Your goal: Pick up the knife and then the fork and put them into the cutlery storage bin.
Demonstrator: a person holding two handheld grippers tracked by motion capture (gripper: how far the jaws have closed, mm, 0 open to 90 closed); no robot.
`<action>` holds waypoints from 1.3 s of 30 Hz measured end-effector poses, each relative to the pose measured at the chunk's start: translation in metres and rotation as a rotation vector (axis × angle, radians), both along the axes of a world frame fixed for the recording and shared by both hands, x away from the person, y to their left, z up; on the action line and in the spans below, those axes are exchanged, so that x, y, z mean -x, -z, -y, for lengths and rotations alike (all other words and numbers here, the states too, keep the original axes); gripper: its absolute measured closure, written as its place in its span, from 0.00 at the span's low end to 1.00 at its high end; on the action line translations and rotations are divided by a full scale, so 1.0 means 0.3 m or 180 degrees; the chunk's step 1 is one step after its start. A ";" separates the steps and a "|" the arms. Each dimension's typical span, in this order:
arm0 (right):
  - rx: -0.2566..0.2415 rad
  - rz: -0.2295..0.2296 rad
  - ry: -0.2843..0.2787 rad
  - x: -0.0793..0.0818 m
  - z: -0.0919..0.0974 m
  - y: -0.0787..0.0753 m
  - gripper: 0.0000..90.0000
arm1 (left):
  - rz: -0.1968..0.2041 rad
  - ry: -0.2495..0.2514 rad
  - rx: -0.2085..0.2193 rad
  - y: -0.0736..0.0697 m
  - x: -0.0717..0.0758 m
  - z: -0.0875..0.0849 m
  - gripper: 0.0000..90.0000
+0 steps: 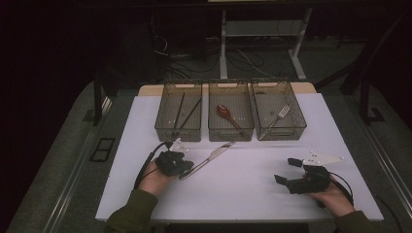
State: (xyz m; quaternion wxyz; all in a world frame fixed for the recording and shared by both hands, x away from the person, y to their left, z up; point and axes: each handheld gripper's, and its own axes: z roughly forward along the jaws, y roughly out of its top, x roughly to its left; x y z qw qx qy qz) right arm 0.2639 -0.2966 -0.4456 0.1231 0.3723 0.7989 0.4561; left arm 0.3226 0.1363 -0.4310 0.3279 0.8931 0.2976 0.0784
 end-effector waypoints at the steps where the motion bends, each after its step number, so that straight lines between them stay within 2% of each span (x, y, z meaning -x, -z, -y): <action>1: 0.0000 0.0001 -0.0003 0.000 0.000 0.000 0.15 | 0.0005 -0.0016 0.0043 -0.004 0.000 0.002 0.91; 3: 0.0000 -0.0001 -0.0007 -0.001 -0.001 0.001 0.15 | 0.0020 -0.0024 0.0152 -0.011 -0.005 0.013 0.86; 5: 0.0012 0.0001 -0.0011 -0.002 -0.002 0.002 0.15 | 0.0030 -0.0050 0.0210 -0.012 -0.007 0.030 0.80; 8: 0.0013 0.0004 -0.0018 -0.001 -0.003 0.002 0.15 | 0.0014 -0.0049 0.0270 -0.003 -0.011 0.060 0.75; 11: 0.0014 0.0000 -0.0019 -0.001 -0.003 0.002 0.15 | 0.0031 -0.0049 0.0265 0.015 -0.011 0.088 0.75; 15: 0.0012 0.0008 -0.0023 -0.001 -0.003 0.002 0.15 | 0.0109 -0.0080 0.0152 0.037 -0.015 0.106 0.79; 18: 0.0014 0.0008 -0.0023 -0.001 -0.003 0.002 0.15 | 0.0133 -0.0078 0.0167 0.052 -0.012 0.111 0.84; 24: 0.0018 0.0005 -0.0029 -0.001 -0.004 0.003 0.15 | 0.0213 -0.0093 0.0182 0.059 -0.001 0.113 0.87; 32: -0.0006 -0.0018 -0.0038 -0.001 -0.006 0.002 0.15 | 0.0318 -0.0014 0.0125 0.060 0.005 0.112 0.88; 37: -0.0059 -0.0090 -0.0023 -0.005 -0.005 0.001 0.14 | 0.0343 0.0023 0.0181 0.054 0.012 0.117 0.88; 39: -0.0052 -0.0103 -0.0024 -0.006 -0.007 0.001 0.14 | 0.0362 0.0030 0.0247 0.043 0.019 0.121 0.88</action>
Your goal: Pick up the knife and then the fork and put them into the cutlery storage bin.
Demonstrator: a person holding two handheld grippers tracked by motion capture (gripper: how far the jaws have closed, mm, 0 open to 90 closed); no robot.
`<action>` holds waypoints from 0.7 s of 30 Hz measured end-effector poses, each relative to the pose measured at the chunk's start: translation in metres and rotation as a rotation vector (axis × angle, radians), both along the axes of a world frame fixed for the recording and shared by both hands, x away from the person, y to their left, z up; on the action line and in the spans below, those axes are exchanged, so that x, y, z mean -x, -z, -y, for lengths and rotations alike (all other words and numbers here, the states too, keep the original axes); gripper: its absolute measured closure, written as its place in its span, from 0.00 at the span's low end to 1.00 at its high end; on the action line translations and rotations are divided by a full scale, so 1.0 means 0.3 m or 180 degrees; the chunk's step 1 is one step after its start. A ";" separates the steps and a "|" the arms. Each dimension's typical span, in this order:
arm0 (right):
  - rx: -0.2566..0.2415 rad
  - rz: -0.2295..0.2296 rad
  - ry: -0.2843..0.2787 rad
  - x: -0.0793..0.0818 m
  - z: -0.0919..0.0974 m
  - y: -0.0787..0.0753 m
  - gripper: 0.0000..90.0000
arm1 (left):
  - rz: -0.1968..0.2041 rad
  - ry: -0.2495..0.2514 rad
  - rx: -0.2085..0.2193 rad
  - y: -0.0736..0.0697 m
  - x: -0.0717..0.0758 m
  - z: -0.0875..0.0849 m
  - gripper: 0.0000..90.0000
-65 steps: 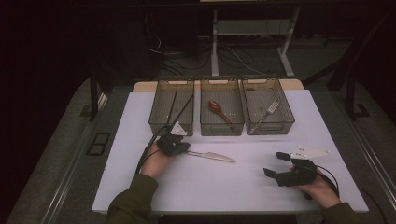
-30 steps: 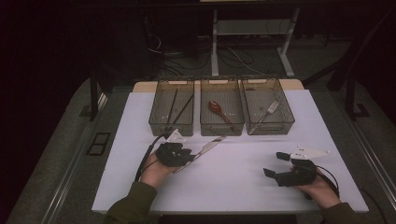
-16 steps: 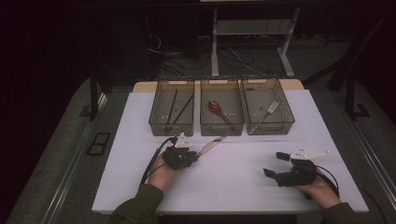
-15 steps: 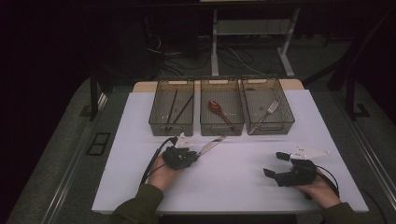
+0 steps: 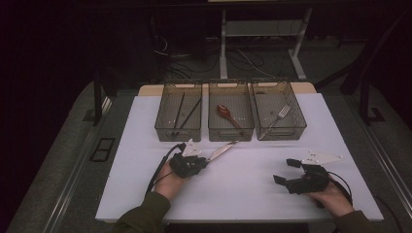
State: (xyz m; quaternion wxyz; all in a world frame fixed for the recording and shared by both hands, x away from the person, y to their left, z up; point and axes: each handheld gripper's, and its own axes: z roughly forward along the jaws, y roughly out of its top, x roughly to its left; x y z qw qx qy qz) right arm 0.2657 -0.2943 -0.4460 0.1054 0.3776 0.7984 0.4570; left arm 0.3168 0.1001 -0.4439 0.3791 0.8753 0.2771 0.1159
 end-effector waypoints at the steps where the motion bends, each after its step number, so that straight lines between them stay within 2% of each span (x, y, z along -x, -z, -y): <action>1: 0.0007 -0.0029 -0.0003 0.000 -0.002 -0.003 0.14 | 0.0005 0.0003 0.0038 -0.004 0.003 0.000 0.88; 3: -0.0018 -0.0038 -0.0016 0.000 -0.005 -0.007 0.14 | 0.0035 0.0026 0.0084 -0.020 0.010 -0.001 0.88; 9: -0.0027 -0.0079 -0.0059 0.000 -0.012 -0.013 0.14 | 0.0126 0.0016 0.0353 -0.068 0.035 -0.008 0.88; 14: -0.0059 -0.0087 -0.0086 -0.002 -0.021 -0.023 0.14 | 0.0184 0.0040 0.0520 -0.103 0.049 -0.011 0.88; 18: -0.0076 -0.0049 -0.0143 -0.007 -0.040 -0.046 0.13 | 0.0207 0.0078 0.0669 -0.129 0.060 -0.008 0.88; 21: -0.0137 -0.0004 -0.0220 -0.016 -0.064 -0.079 0.13 | 0.0242 0.0105 0.0723 -0.142 0.070 0.006 0.88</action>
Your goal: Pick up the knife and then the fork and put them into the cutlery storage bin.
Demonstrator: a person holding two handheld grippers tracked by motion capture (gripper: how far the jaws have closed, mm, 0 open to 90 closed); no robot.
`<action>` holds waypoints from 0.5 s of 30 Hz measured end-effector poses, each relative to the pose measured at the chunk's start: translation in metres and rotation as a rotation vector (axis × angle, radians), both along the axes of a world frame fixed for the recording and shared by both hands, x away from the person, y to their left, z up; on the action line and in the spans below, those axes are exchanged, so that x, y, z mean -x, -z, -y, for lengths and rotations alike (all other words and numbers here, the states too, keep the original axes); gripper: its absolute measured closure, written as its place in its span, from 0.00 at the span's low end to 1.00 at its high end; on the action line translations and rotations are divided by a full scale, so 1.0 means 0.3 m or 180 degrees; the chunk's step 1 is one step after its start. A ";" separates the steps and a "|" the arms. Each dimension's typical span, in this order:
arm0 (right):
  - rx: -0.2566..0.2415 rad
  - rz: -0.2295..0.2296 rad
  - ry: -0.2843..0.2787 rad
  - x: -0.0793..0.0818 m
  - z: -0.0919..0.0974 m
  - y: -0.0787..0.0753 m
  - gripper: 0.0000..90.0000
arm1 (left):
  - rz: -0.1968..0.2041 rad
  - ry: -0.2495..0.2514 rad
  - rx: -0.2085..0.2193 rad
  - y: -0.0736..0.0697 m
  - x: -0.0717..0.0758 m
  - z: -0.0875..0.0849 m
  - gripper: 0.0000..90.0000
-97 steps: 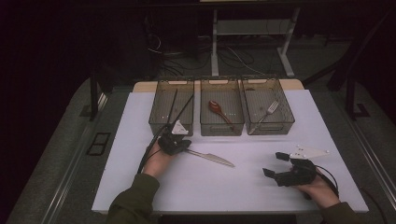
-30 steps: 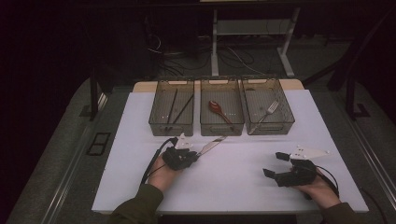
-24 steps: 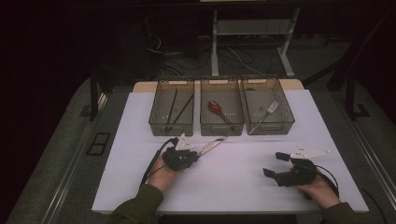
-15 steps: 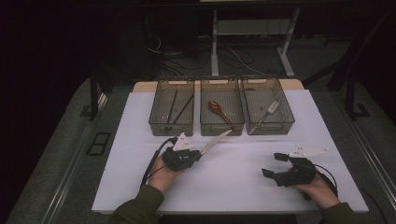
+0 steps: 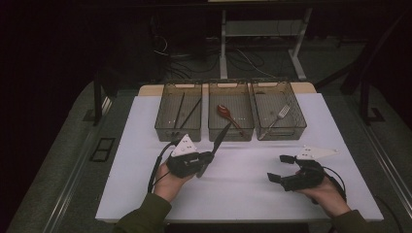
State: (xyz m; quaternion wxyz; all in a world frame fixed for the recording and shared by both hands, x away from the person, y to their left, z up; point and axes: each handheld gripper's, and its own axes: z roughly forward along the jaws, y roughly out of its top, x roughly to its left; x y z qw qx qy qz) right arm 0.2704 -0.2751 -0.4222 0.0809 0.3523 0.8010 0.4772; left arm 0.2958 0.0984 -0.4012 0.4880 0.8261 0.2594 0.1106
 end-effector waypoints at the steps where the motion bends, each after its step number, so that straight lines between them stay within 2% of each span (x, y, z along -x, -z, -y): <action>1: -0.0040 0.0020 -0.0016 -0.006 -0.011 -0.013 0.13 | 0.0013 0.0002 0.0020 -0.002 0.003 0.008 0.88; 4: -0.0162 0.0064 -0.0050 -0.026 -0.054 -0.057 0.16 | 0.0029 0.0007 0.0030 -0.007 0.009 0.036 0.88; 6: -0.0307 0.0069 -0.0065 -0.041 -0.084 -0.087 0.23 | 0.0035 0.0007 0.0029 -0.009 0.012 0.057 0.88; 11: -0.0514 0.0079 -0.0161 -0.077 -0.150 -0.133 0.39 | 0.0047 -0.0033 0.0039 -0.012 0.012 0.107 0.88; 15: -0.0575 0.0060 -0.0190 -0.107 -0.195 -0.150 0.49 | 0.0059 -0.0065 0.0109 -0.012 0.009 0.153 0.88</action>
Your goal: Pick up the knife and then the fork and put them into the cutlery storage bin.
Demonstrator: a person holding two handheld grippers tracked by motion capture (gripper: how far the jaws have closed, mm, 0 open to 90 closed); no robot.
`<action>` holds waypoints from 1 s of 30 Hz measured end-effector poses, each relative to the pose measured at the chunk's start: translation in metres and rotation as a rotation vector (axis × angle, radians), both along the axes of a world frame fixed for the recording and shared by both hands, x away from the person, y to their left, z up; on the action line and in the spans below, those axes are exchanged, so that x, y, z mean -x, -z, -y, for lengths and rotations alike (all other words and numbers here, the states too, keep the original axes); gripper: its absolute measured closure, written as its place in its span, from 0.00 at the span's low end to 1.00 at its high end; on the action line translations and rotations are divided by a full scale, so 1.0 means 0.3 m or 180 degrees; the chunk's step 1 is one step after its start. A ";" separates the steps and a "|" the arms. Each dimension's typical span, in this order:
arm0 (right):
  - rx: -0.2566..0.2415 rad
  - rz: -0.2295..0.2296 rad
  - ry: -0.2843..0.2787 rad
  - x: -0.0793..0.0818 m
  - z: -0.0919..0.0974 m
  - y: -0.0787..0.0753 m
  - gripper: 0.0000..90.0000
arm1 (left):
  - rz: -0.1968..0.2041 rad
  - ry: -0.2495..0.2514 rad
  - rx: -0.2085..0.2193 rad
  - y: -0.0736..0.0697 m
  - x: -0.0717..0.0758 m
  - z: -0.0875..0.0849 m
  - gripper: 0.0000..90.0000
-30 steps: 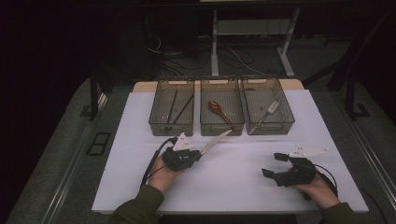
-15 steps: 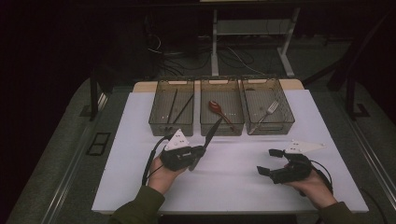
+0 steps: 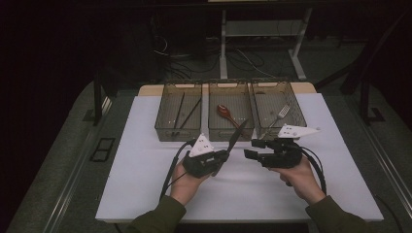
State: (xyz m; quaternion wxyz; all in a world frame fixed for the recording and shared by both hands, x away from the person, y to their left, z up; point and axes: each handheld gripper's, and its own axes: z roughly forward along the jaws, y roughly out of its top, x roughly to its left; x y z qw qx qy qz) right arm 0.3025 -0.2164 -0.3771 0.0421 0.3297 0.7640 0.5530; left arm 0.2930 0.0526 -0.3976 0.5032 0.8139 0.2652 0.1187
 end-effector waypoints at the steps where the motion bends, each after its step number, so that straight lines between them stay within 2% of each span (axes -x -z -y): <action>1: -0.0014 -0.0009 -0.0007 -0.007 -0.010 -0.003 0.51 | 0.0021 -0.0005 0.0011 -0.002 0.001 0.013 0.88; 5: -0.0077 -0.0012 0.0008 -0.029 -0.032 -0.015 0.60 | 0.0062 -0.0034 0.0095 -0.010 0.000 0.047 0.88; 11: -0.0213 -0.0050 0.0065 -0.055 -0.039 -0.022 0.75 | 0.0129 -0.0077 0.0082 -0.008 -0.001 0.085 0.88; 13: -0.0232 -0.0042 0.0111 -0.061 -0.042 -0.024 0.84 | 0.0163 -0.0090 0.0083 -0.005 -0.001 0.096 0.88; 14: -0.0252 -0.0020 0.0126 -0.065 -0.042 -0.025 0.90 | 0.0161 -0.0103 0.0103 -0.004 -0.001 0.100 0.88; 16: -0.0271 -0.0018 0.0132 -0.068 -0.041 -0.029 0.96 | 0.0146 -0.0101 0.0164 -0.003 -0.006 0.102 0.88; 17: -0.0321 -0.0061 0.0118 -0.068 -0.041 -0.033 0.97 | 0.0149 -0.0091 0.0191 -0.002 -0.008 0.102 0.87; 18: -0.0290 -0.0042 0.0133 -0.068 -0.041 -0.037 0.97 | 0.0127 -0.0064 0.0202 -0.002 -0.009 0.099 0.86; 19: -0.0232 -0.0011 0.0154 -0.068 -0.041 -0.042 0.97 | 0.0109 -0.0064 0.0191 -0.003 -0.010 0.092 0.78; 20: -0.0170 0.0031 0.0182 -0.070 -0.033 -0.051 0.97 | 0.0114 -0.0067 0.0201 -0.003 -0.010 0.086 0.74; 23: -0.0130 0.0045 0.0291 -0.087 0.006 -0.079 0.97 | 0.0084 -0.0014 0.0179 -0.003 -0.010 0.039 0.64; 26: 0.0025 0.0145 0.0471 -0.106 0.064 -0.125 0.97 | 0.0058 0.0000 0.0143 0.006 -0.006 -0.026 0.58; 30: 0.0057 0.0210 0.0657 -0.134 0.143 -0.179 0.97 | 0.0055 0.0006 0.0087 0.016 0.002 -0.105 0.51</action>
